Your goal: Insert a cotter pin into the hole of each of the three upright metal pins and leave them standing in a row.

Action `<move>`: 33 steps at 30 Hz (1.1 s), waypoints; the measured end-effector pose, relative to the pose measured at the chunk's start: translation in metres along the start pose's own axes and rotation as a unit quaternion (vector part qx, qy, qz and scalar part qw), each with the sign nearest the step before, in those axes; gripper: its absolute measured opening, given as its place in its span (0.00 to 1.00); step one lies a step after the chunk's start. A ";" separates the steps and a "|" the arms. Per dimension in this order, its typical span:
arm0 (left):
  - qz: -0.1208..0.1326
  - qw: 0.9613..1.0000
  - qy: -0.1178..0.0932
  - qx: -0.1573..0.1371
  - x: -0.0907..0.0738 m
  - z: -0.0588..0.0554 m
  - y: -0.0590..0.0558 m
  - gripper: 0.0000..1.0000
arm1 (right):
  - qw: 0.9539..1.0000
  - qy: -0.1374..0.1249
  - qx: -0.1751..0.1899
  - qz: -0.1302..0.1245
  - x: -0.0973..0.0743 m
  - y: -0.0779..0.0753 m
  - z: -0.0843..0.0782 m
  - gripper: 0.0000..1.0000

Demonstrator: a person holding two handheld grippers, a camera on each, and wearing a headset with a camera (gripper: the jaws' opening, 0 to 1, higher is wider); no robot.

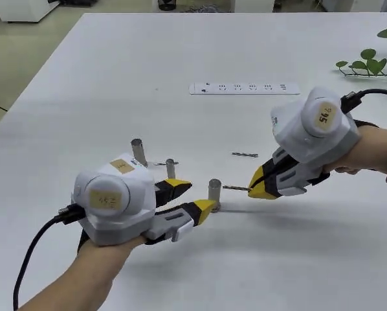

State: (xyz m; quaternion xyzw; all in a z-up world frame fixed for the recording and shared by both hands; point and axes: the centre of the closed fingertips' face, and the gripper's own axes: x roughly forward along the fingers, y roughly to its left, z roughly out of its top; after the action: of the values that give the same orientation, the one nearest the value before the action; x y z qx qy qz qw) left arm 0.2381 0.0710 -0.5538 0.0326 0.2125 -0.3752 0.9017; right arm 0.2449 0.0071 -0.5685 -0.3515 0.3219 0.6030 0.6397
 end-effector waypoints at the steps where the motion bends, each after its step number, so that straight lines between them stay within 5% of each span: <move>1: 0.001 1.000 0.005 0.005 0.001 -0.002 0.000 0.25 | 1.000 0.001 -0.001 0.000 0.000 -0.001 0.000 0.00; 17: 0.010 0.999 0.040 0.014 0.028 -0.018 0.000 0.21 | 1.000 0.013 -0.016 0.013 0.002 0.002 0.002 0.00; 33: 0.020 0.999 0.047 0.006 0.042 -0.021 0.003 0.14 | 0.999 0.014 -0.035 0.020 0.008 0.000 0.009 0.00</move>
State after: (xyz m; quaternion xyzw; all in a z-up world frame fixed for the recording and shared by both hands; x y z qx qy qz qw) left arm 0.2585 0.0501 -0.5905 0.0596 0.2519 -0.3561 0.8979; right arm 0.2457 0.0190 -0.5698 -0.3757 0.3163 0.6216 0.6103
